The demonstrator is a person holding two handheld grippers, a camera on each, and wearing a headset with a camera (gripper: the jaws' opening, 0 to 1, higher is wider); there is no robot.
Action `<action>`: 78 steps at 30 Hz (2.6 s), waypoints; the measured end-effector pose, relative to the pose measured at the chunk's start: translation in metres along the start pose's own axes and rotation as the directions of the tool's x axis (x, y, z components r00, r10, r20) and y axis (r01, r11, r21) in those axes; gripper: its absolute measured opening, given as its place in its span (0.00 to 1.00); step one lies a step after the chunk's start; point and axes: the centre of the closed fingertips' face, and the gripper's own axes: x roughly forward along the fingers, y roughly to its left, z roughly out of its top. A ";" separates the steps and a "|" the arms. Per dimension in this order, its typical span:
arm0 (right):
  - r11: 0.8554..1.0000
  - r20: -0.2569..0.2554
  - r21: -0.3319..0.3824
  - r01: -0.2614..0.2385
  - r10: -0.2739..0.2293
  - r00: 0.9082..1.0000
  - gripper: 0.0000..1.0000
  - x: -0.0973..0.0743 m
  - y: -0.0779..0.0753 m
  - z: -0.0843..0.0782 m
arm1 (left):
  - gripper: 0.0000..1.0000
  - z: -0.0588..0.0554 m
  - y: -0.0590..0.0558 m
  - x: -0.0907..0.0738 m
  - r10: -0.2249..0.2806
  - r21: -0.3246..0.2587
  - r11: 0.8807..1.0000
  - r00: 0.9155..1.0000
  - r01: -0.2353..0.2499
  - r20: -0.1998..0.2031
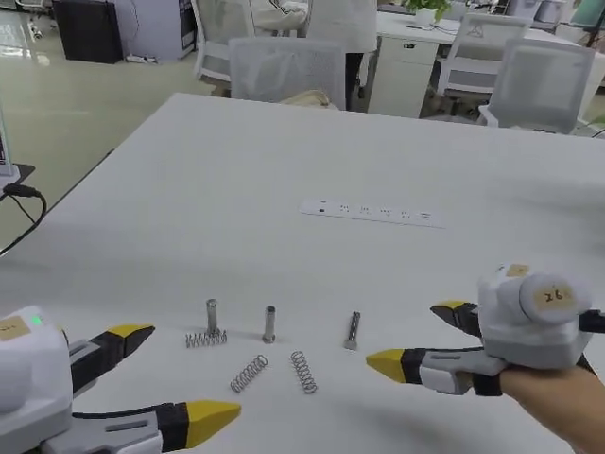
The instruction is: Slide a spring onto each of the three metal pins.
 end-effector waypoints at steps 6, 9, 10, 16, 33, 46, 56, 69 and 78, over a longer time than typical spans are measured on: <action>1.000 -0.011 0.028 0.004 -0.003 1.000 0.73 0.012 -0.006 0.007 | 0.87 0.000 0.000 0.000 0.000 -0.001 1.000 1.000 0.000 0.000; 0.999 -0.017 0.035 0.004 -0.004 1.000 0.72 0.018 -0.010 0.011 | 0.87 0.000 0.000 0.000 0.000 0.001 1.000 1.000 0.000 -0.001; 0.999 -0.019 0.041 0.007 -0.006 1.000 0.71 0.020 -0.011 0.013 | 0.87 0.000 0.000 0.000 -0.001 0.001 1.000 1.000 0.001 -0.001; 0.999 -0.035 0.050 0.008 -0.006 0.999 0.70 0.030 -0.016 0.018 | 0.87 0.000 0.000 0.001 -0.003 0.001 1.000 1.000 0.003 -0.001; 0.999 -0.127 0.042 0.025 -0.020 0.992 0.56 0.065 -0.017 0.015 | 0.86 -0.002 0.002 0.001 -0.005 -0.006 1.000 1.000 0.005 -0.002; 0.996 -0.194 0.073 0.052 -0.037 0.980 0.43 0.079 -0.020 0.001 | 0.85 -0.002 0.000 0.001 -0.010 -0.015 1.000 1.000 0.010 0.003; 0.995 -0.241 0.086 0.056 -0.034 0.970 0.33 0.088 -0.019 -0.009 | 0.84 -0.002 -0.001 0.001 -0.011 -0.019 1.000 1.000 0.011 0.003; 0.988 -0.291 0.129 0.081 -0.041 0.956 0.26 0.098 -0.024 -0.015 | 0.83 -0.005 -0.003 0.002 -0.018 -0.016 1.000 1.000 0.017 -0.015; 0.987 -0.322 0.131 0.095 -0.048 0.945 0.23 0.102 -0.024 -0.020 | 0.82 -0.006 -0.002 0.002 -0.018 -0.022 1.000 1.000 0.017 -0.016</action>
